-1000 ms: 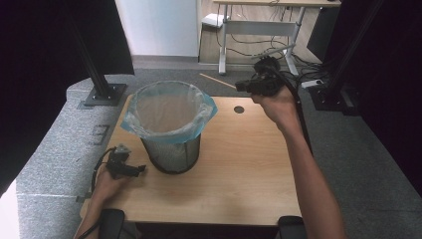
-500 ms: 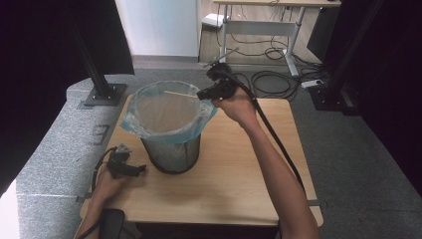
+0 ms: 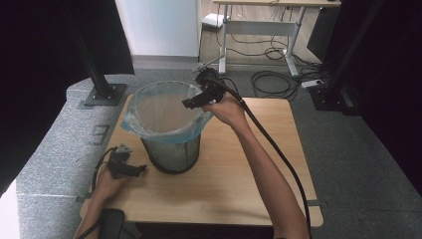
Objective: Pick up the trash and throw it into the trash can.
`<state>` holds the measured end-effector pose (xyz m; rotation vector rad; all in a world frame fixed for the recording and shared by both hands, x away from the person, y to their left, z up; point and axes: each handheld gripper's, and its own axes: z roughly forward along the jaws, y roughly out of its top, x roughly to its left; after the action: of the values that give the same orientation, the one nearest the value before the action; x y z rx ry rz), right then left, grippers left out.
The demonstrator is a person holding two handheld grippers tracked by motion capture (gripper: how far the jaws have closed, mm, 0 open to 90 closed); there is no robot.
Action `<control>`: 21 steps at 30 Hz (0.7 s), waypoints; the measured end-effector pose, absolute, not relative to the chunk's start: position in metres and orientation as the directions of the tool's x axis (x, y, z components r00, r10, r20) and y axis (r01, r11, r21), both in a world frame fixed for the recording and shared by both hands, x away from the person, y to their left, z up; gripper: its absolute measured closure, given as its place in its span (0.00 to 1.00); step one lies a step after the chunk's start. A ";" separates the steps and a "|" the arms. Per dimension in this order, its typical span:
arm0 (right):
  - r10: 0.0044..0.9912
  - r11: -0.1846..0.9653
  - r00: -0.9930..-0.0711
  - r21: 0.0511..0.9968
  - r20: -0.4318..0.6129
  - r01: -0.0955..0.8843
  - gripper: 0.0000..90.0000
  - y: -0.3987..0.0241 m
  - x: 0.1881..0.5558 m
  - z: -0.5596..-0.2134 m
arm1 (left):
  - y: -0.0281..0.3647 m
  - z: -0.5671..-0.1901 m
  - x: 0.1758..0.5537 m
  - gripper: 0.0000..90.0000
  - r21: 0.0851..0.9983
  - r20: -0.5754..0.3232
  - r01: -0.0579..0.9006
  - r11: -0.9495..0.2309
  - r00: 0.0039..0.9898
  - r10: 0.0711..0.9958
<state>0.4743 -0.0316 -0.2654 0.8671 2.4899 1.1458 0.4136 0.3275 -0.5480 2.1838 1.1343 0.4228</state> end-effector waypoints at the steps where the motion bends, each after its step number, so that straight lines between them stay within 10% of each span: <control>1: 0.618 0.509 -0.786 0.758 0.008 0.408 0.12 -0.032 0.474 -0.265 | 0.328 -0.548 0.414 0.00 0.664 -0.007 0.613 -0.428 0.577 0.817; 21: 0.692 0.464 -0.721 0.788 -0.037 0.406 0.00 -0.121 0.458 -0.293 | 0.328 -0.548 0.414 0.00 0.664 -0.006 0.613 -0.428 0.577 0.817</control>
<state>0.4581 -0.1215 -0.2926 0.9276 2.3653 1.1327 0.4135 0.3276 -0.5480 2.1838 1.1346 0.4229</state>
